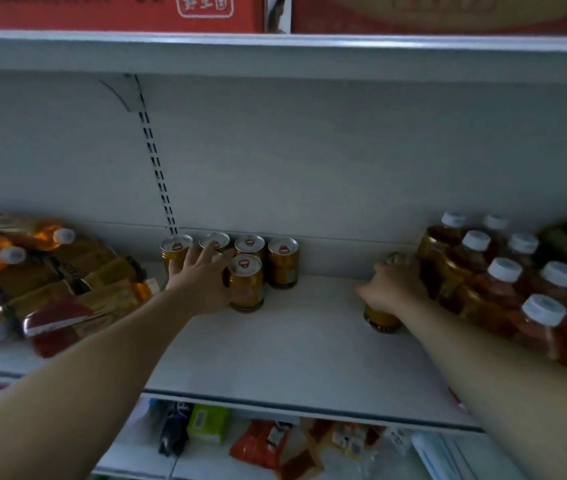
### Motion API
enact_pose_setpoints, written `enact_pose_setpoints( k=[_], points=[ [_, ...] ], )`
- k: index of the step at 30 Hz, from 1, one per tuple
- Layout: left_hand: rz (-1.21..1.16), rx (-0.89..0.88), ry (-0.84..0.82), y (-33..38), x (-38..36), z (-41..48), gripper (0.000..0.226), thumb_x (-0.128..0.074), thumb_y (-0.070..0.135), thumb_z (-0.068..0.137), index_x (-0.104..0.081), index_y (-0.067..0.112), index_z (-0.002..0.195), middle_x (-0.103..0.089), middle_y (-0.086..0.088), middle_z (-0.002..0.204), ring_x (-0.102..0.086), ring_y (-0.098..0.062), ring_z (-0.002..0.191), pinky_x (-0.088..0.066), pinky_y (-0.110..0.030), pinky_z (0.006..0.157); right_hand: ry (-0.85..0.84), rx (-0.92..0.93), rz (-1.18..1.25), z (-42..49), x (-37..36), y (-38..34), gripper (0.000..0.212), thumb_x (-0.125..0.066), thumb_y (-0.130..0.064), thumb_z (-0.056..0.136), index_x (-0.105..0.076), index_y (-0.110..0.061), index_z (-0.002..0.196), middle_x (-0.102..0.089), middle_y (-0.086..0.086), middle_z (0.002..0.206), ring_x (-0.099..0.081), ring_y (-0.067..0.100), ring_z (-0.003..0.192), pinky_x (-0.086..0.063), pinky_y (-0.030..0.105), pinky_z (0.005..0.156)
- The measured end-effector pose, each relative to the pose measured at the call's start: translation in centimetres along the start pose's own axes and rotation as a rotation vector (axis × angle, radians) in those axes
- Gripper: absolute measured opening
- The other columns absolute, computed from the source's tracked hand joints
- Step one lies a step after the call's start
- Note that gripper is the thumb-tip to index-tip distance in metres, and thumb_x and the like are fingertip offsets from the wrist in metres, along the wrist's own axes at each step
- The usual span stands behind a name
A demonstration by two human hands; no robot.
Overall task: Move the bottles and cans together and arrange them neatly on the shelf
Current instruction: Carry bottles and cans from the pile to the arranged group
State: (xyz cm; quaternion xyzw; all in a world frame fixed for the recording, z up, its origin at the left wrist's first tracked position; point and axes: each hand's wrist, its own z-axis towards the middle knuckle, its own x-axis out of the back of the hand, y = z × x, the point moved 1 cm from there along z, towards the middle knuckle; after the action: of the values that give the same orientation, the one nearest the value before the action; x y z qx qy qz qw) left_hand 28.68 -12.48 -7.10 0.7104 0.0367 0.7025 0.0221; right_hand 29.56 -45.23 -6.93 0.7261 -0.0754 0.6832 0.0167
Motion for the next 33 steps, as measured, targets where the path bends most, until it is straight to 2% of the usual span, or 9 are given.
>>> enact_pose_setpoints(
  k=[4,9,14,19,22,25,29,31,33],
  points=[
    [0.042,-0.074,-0.016,-1.3,-0.8,1.6,0.102,-0.033,0.092,0.061,0.001,0.046,0.146,0.005,0.007,0.159,0.003,-0.033,0.145,-0.006,-0.062,0.111,0.040,0.020,0.096,-0.6,-0.4,-0.5,0.054,-0.054,-0.045,0.084,-0.051,-0.019,0.131,-0.024,0.007,0.153,-0.015,0.034,0.138,-0.030,0.039,0.106],
    [0.072,-0.226,-0.014,-2.0,-0.6,2.3,0.101,-0.033,0.089,0.065,-0.010,0.037,0.149,-0.006,0.000,0.159,-0.008,-0.035,0.143,-0.020,-0.054,0.113,0.134,0.200,0.117,-2.8,-1.2,-4.5,0.040,-0.061,-0.042,0.077,-0.061,-0.022,0.112,-0.033,-0.002,0.148,-0.026,0.026,0.135,-0.032,0.032,0.104],
    [-0.012,-0.280,0.011,-3.0,-0.3,2.0,0.079,-0.056,0.047,0.087,-0.011,0.033,0.150,0.006,-0.002,0.158,-0.016,-0.037,0.140,-0.025,-0.047,0.112,0.139,0.392,0.236,-4.5,-2.3,-9.9,0.027,-0.070,-0.032,0.073,-0.068,-0.019,0.097,-0.036,0.000,0.147,-0.025,0.024,0.136,-0.029,0.025,0.105],
    [0.023,-0.311,0.043,-5.3,0.1,1.7,0.086,-0.061,0.039,0.085,-0.010,0.017,0.150,0.008,-0.005,0.156,-0.007,-0.036,0.143,-0.022,-0.043,0.112,0.108,0.435,0.321,-5.0,-2.7,-12.8,0.022,-0.069,-0.032,0.073,-0.066,-0.024,0.093,-0.035,-0.005,0.149,-0.018,0.015,0.137,-0.032,0.028,0.103],
    [0.109,-0.279,0.140,-7.3,0.3,1.5,0.096,-0.062,0.051,0.076,-0.005,0.024,0.149,0.006,-0.004,0.156,-0.004,-0.032,0.142,-0.021,-0.048,0.111,0.087,0.486,0.331,-5.0,-2.7,-13.8,0.019,-0.070,-0.032,0.072,-0.066,-0.025,0.090,-0.035,-0.004,0.149,-0.021,0.017,0.139,-0.033,0.030,0.104],
    [0.088,-0.208,0.106,-8.9,0.2,1.9,0.101,-0.062,0.057,0.072,-0.001,0.032,0.148,0.019,-0.004,0.156,0.013,-0.034,0.143,-0.008,-0.051,0.114,0.064,0.528,0.323,-4.7,-2.4,-13.9,0.027,-0.073,-0.029,0.072,-0.066,-0.022,0.097,-0.034,-0.002,0.150,-0.023,0.019,0.139,-0.030,0.029,0.104],
    [-0.283,0.015,-0.117,-8.9,0.1,3.1,0.112,-0.074,0.050,0.070,0.000,0.027,0.150,0.015,-0.005,0.156,-0.026,-0.037,0.138,-0.041,-0.038,0.100,0.170,0.486,0.379,-4.7,-2.5,-13.9,0.065,-0.077,-0.035,0.071,-0.050,-0.020,0.128,-0.031,0.001,0.148,-0.028,0.026,0.135,-0.037,0.037,0.102],
    [-0.339,-0.056,-0.090,-8.7,0.2,3.6,0.105,-0.076,0.043,0.072,-0.009,0.020,0.150,0.001,-0.007,0.155,-0.034,-0.032,0.132,-0.044,-0.037,0.098,0.178,0.376,0.392,-4.7,-2.7,-14.6,0.082,-0.073,-0.043,0.071,-0.035,-0.024,0.141,-0.027,0.002,0.150,-0.028,0.029,0.134,-0.037,0.044,0.103],
    [-0.353,-0.118,-0.052,-8.7,0.1,3.7,0.101,-0.076,0.037,0.074,-0.012,0.016,0.150,-0.004,-0.006,0.155,-0.033,-0.027,0.133,-0.043,-0.036,0.099,0.178,0.397,0.375,-4.6,-2.9,-15.2,0.075,-0.070,-0.041,0.073,-0.037,-0.024,0.139,-0.034,0.000,0.148,-0.038,0.030,0.129,-0.040,0.039,0.099]
  ],
)
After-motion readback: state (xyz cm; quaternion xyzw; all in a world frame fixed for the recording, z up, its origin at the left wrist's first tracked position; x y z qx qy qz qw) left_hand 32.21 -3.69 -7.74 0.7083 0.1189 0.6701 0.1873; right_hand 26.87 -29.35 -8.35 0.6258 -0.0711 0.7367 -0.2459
